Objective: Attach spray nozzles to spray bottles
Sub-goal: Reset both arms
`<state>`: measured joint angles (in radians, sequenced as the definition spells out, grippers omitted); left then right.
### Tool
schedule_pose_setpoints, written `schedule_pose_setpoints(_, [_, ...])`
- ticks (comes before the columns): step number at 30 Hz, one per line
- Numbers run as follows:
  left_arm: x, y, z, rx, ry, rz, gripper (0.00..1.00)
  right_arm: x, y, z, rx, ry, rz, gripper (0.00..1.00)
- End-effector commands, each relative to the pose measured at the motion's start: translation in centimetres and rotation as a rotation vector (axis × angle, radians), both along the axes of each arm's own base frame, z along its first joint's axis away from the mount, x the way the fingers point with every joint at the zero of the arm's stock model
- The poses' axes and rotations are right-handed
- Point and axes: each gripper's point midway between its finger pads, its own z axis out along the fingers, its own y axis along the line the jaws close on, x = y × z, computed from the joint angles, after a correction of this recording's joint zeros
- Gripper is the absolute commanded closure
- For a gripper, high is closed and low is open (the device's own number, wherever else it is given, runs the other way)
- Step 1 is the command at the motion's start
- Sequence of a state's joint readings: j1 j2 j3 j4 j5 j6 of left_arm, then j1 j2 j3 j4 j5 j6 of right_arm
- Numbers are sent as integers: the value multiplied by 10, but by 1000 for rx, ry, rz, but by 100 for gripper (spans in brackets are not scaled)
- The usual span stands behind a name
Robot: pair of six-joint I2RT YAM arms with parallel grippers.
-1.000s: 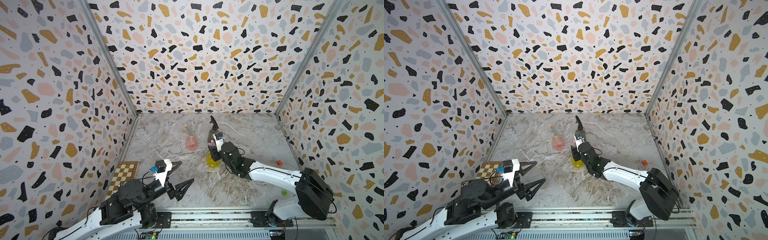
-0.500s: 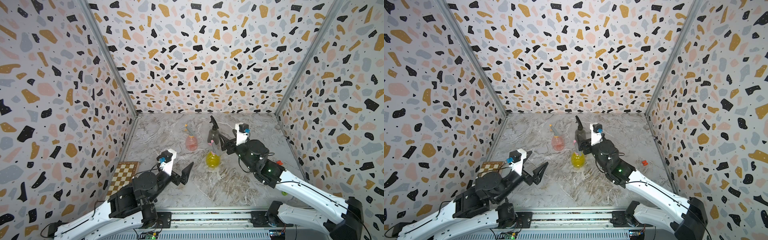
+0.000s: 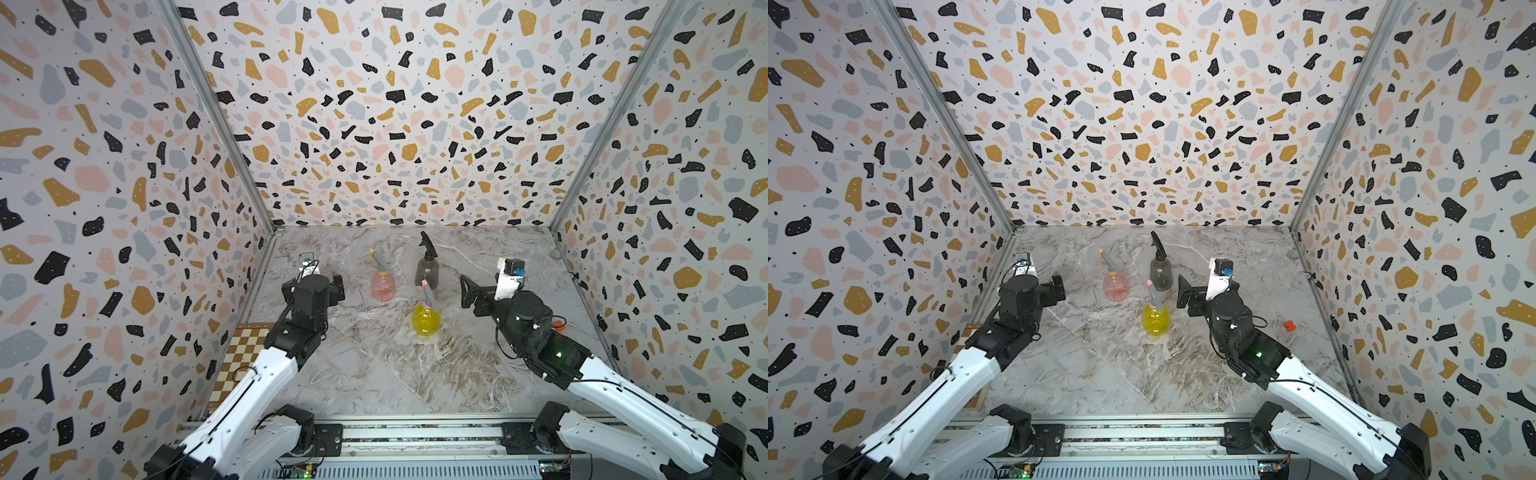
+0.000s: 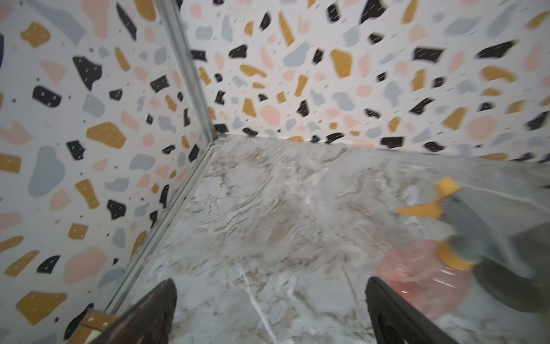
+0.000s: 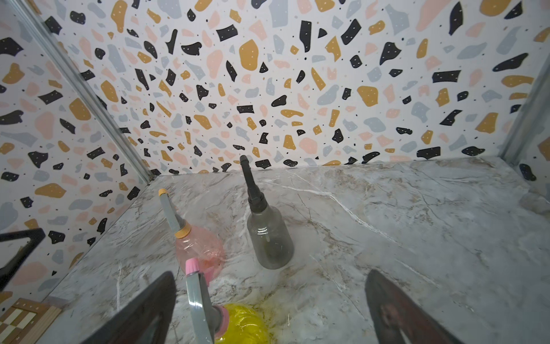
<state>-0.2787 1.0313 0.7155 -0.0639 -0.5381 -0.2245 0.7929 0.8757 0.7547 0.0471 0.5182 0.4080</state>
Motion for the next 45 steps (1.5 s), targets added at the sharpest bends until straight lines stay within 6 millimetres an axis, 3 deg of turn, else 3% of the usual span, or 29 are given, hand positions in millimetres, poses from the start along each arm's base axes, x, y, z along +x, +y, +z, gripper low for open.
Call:
schedule_pose_setpoints(1, [11, 22, -18, 9, -8, 85, 1, 2, -16, 3, 27, 16, -74, 0])
schedule_pose_setpoints(6, [17, 34, -68, 38, 49, 121, 1, 7, -20, -2, 34, 27, -85, 0])
schedule_pose_setpoints(12, [21, 33, -101, 129, 78, 69, 1, 12, -24, -6, 40, 31, -99, 0])
schedule_pose_setpoints(17, [27, 32, -103, 135, 69, 44, 1, 17, -31, -10, 69, 27, -128, 0])
schedule_pose_setpoints(19, [27, 41, -104, 96, 70, 60, 1, 18, -31, -12, 83, 33, -128, 0])
schedule_pose_setpoints(24, [19, 49, -105, 103, 82, 76, 1, 22, -38, -17, 86, 48, -165, 0])
schedule_pose_setpoints(28, [31, 36, -106, 107, 90, -11, 1, 25, -39, -20, 99, 57, -166, 0])
schedule_pose_setpoints(34, [29, 40, -111, 83, -5, 19, 1, 29, -32, -27, 102, 71, -137, 0])
schedule_pose_setpoints(36, [29, 39, -113, 77, 15, 14, 1, 29, -39, -32, 100, 77, -173, 1])
schedule_pose_setpoints(38, [29, 39, -112, 81, 5, 15, 1, 29, -47, -32, 107, 69, -218, 11])
schedule_pose_setpoints(44, [23, 33, -110, 82, -34, -13, 1, 29, -68, -25, 118, 15, -280, 0])
schedule_pose_setpoints(45, [23, 28, -118, 62, -29, -50, 1, 29, -69, -26, 108, 8, -280, 0])
